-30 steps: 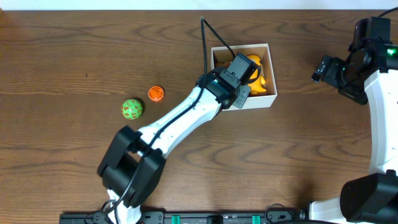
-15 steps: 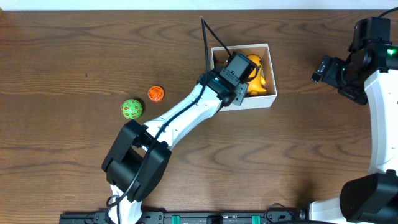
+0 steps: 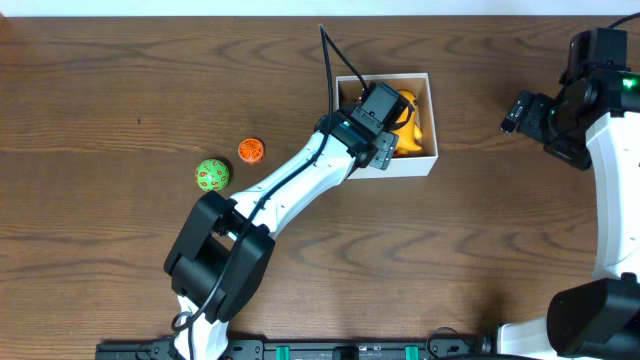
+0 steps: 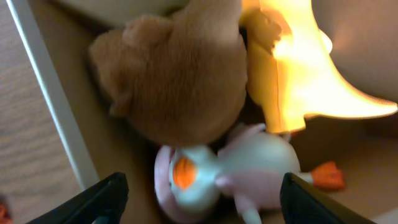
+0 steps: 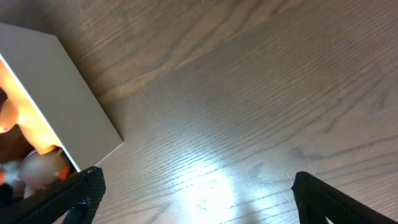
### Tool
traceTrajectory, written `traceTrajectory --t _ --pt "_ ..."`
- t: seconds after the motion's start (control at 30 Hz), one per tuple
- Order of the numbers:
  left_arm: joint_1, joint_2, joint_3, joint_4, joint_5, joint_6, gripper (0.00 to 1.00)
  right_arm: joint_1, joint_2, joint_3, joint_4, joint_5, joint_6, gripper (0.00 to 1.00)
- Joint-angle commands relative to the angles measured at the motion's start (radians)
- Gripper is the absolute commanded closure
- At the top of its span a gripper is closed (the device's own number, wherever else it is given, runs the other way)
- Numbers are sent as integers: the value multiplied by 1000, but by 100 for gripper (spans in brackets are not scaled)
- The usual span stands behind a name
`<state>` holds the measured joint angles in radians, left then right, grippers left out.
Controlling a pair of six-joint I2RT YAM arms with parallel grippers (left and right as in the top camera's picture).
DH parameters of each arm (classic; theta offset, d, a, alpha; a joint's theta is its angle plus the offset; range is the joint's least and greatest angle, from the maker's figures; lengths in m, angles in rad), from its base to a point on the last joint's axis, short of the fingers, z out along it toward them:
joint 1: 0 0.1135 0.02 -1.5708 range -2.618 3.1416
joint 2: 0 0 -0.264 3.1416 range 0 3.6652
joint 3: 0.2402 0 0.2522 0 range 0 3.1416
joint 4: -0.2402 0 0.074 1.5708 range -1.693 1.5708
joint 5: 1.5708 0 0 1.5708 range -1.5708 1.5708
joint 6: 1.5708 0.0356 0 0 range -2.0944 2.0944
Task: Pack container
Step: 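Carry the white-pink duck into the box with the left gripper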
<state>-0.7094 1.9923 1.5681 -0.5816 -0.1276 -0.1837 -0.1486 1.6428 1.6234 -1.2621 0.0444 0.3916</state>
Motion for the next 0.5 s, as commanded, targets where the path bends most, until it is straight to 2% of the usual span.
traceTrajectory --t 0.0,0.27,0.37,0.47 --pt "6 -101 58 -62 -19 -2 20 -2 7 -4 -2 11 11 1" --pt "23 -340 70 -179 -24 -1 10 -2 7 -4 -2 11 11 1" --pt "71 -396 70 -311 -106 -2 10 -2 7 -4 -3 11 11 1" --pt "175 -406 70 -469 -154 -1 8 -2 7 -4 -5 11 11 1"
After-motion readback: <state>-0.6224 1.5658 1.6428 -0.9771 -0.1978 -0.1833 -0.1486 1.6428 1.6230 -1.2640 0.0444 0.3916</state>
